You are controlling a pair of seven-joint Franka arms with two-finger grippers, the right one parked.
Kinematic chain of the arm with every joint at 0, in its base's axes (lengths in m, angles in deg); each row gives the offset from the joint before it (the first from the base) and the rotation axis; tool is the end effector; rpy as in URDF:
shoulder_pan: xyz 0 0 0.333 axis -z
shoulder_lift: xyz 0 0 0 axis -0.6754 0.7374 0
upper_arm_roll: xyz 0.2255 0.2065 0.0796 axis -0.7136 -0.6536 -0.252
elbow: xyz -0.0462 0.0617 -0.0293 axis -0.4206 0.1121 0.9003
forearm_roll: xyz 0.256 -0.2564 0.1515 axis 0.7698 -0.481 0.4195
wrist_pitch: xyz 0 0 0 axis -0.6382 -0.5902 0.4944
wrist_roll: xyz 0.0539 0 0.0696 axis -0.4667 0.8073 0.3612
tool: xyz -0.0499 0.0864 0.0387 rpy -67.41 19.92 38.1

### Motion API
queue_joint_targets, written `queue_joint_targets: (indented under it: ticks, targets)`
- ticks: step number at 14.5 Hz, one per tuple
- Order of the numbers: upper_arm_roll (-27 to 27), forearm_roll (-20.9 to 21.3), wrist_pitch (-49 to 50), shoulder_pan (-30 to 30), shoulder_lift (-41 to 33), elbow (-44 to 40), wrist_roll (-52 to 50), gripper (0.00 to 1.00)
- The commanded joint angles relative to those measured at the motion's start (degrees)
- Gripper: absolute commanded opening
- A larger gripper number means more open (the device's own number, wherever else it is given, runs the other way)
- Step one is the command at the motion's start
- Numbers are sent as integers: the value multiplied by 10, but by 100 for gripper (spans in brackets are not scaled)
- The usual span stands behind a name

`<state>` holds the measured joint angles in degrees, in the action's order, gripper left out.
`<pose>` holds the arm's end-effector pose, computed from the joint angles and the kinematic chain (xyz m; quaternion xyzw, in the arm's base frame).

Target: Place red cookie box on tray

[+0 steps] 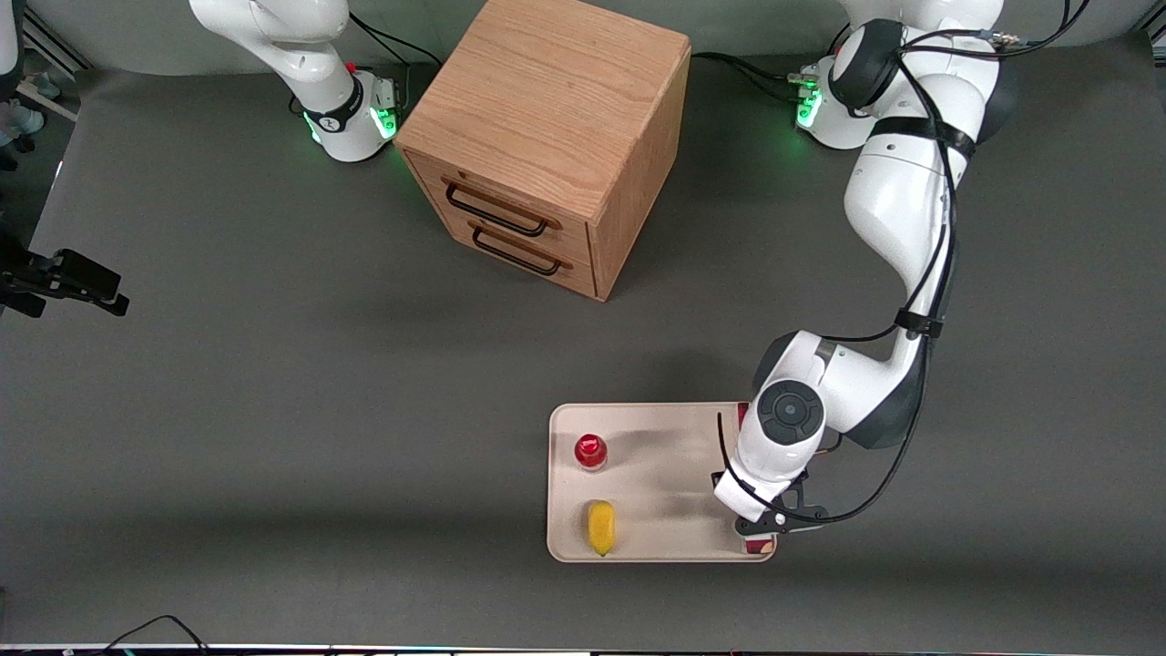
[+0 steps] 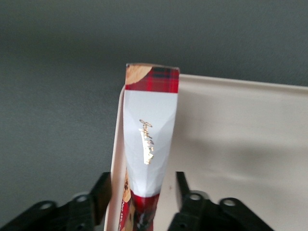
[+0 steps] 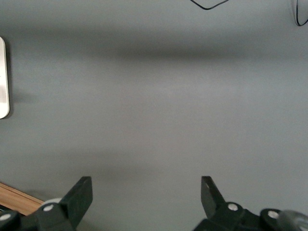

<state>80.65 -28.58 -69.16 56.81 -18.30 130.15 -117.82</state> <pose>0.7368 -0.2831 0.2445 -0.9935 -0.0657 -0.0867 0.0325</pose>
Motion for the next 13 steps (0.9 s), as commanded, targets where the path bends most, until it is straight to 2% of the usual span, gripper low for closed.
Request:
queue_joint_targets:
  ticks: [1,2,4,7,9,13]
  targets:
    - [23,10,89,-16,-36,-12,8,100]
    - [26,5,119,-28,-60,-12,30,100]
    - [13,-67,167,-48,-118,-10,108,100]
    - [-96,-178,281,-54,-217,8,261,100]
    - [-136,-193,318,-55,-286,59,316,100]
    - [-173,-192,326,-58,-413,166,351,100]
